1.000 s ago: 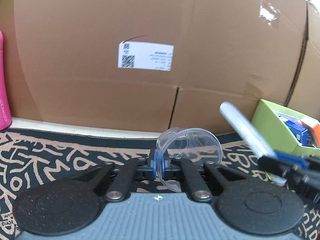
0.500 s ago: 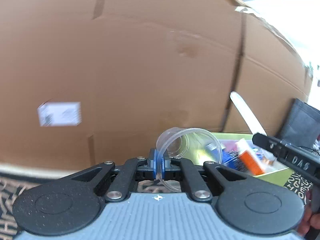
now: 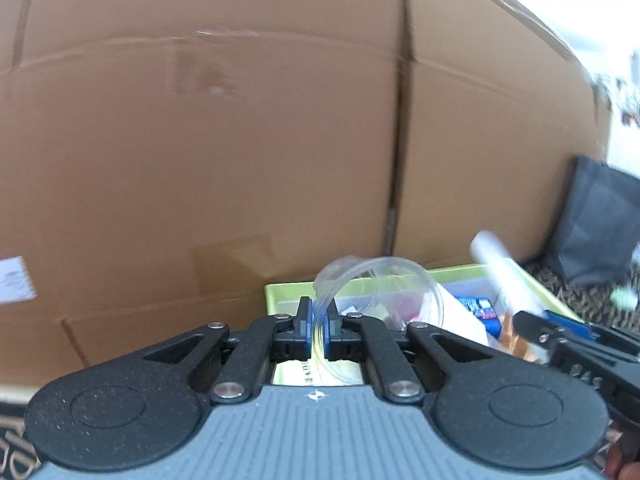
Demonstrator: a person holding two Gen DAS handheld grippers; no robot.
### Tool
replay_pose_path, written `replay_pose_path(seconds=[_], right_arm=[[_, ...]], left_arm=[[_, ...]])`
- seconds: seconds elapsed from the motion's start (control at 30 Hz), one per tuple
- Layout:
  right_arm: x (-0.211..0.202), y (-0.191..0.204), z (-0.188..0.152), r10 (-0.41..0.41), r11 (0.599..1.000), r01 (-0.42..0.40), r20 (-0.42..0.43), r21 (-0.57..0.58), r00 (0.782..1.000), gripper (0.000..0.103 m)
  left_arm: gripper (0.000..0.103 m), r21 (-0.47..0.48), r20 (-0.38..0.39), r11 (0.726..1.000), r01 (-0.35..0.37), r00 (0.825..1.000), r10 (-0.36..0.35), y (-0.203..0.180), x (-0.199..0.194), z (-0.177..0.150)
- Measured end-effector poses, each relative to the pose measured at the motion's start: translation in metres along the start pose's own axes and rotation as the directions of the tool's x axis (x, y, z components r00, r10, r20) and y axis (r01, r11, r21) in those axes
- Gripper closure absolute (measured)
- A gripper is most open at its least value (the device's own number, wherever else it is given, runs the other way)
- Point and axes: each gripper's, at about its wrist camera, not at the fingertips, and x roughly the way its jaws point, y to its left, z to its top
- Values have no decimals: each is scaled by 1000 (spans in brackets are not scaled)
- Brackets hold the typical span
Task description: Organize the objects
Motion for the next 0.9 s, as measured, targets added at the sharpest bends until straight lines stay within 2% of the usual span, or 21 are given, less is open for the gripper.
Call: replay_pose_path(seconds=[0.03,0.07,0.13,0.17,0.23,0.3,0.37,0.5,0.63,0.8,0.9], right_arm=[[5,0,-3,-23,1000,23,-22,-11,999,54],[6,0,-5,-52,998,51,-26,-20,998,47],[0,-1,-6,-94,995,95,26,-29,995,34],[-4,-2,-5,-106,994,108,49,-21,993,29],[-8,-8,-4,-120,993,119,78,11,990,11],[-10,-18,-2,-133,991,130,78,40,988,6],[-8,-21,-1,-147,988,142,72,60,987,1],[-11,-23,-3,-172,984,167,78,61,982,0],[-15,-20,-6,-183,982,179,76,52,980,0],[-20,-14,-8,-179,983,175,82,45,981,0],[-38,-7,-12,-159,987,155,97,42,983,0]], left_arm=[[82,21,-24,1000,-9,1000,10,-3,5,-2],[52,23,-49,999,-23,998,24,-5,8,-5],[21,-13,-31,999,-36,999,36,-2,5,-12],[18,-32,5,999,-38,999,38,0,0,-15],[16,-43,24,999,-33,999,34,5,-6,-18],[14,-52,18,998,-34,999,35,6,-11,-18],[7,-69,23,997,-41,999,43,6,-17,-18],[4,-99,-2,994,-51,999,51,11,-22,-25],[4,-119,-62,991,-61,997,54,14,-28,-36],[4,-105,-166,990,-91,983,73,15,-38,-48],[4,-118,-168,990,-83,984,62,19,-51,-50]])
